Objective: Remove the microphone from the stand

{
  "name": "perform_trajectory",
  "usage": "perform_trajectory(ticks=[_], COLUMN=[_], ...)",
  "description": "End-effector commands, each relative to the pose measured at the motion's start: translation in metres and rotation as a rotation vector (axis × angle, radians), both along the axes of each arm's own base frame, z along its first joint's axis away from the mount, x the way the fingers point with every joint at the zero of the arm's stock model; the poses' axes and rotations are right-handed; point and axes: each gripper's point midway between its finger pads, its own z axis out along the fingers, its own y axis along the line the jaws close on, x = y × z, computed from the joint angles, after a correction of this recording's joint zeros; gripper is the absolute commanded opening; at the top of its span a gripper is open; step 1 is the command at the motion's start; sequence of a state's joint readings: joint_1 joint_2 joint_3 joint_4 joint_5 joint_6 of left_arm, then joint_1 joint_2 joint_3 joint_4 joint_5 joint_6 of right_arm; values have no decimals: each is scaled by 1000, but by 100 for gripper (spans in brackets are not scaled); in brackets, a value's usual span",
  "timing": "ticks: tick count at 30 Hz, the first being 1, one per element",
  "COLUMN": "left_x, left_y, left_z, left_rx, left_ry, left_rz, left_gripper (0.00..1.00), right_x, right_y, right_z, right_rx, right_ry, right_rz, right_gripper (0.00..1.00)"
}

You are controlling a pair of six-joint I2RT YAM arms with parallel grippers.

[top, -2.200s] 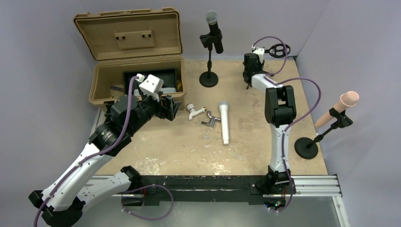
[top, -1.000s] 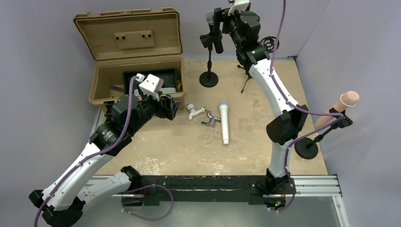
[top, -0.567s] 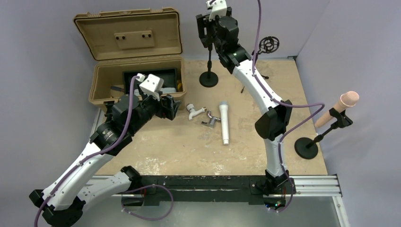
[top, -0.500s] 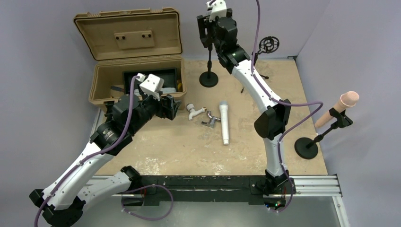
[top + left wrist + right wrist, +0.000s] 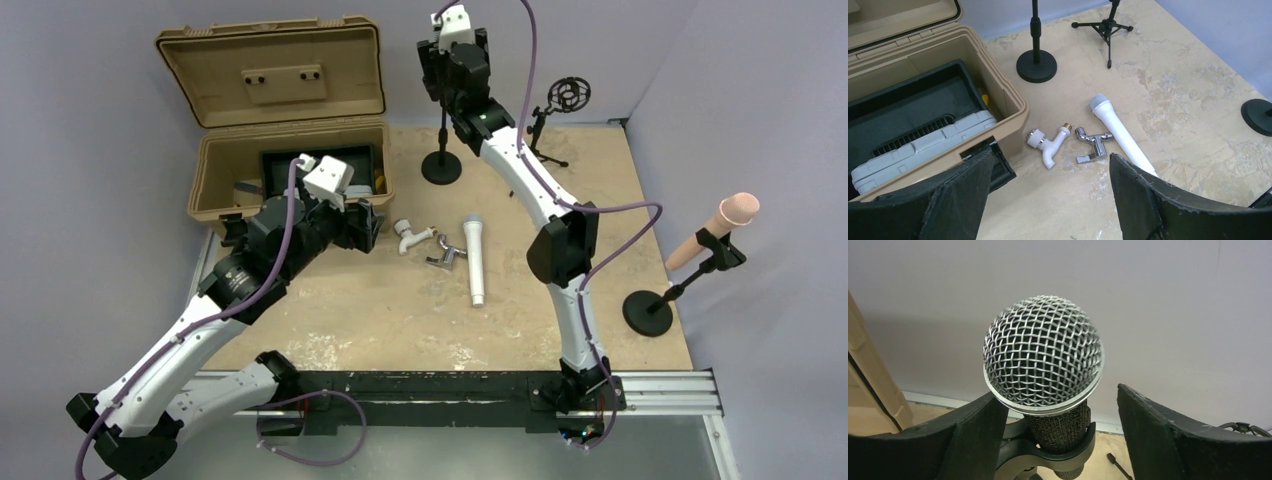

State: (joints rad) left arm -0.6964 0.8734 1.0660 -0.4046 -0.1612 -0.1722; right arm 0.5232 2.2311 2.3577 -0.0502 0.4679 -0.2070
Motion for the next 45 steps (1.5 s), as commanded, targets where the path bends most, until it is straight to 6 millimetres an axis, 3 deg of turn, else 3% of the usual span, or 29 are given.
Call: perform_trajectory(ticks=[1, 7, 12, 17, 21, 25, 30, 34, 38, 45], left_x=[4, 7, 10, 12, 13, 22, 48, 69, 100, 174], left_y=[-2, -4, -7, -23, -39, -47, -49, -63, -74, -80], left_z=[6, 0, -4, -14, -4, 13, 36, 47, 51, 43], left_rx=[-18, -9, -25, -60, -138, -223, -342, -335, -306, -337], left_ry=[-33, -18, -30, -10, 5, 36, 31, 1, -38, -141], left_rz=[11, 12, 13, -39, -93, -130, -134, -161, -150, -132], left_gripper=[83, 83, 83, 83, 83, 83, 80, 79, 79, 86], right_x=[0, 5, 2, -9, -19, -31, -43, -43, -45, -52], right_y=[-6, -1, 3, 11, 13, 16, 18, 21, 27, 33], right_z=[39, 39, 39, 38, 41, 50, 61, 49, 37, 39], right_rx=[35, 33, 30, 54, 48, 43, 63, 58, 55, 75], right_ry=[-111, -125, -118, -100, -78, -61, -49, -27, 8, 6], right_rz=[-23, 27, 65, 148, 206, 259, 327, 344, 372, 418], right_gripper=[72, 51, 25, 11, 0, 0, 0, 0, 0, 0])
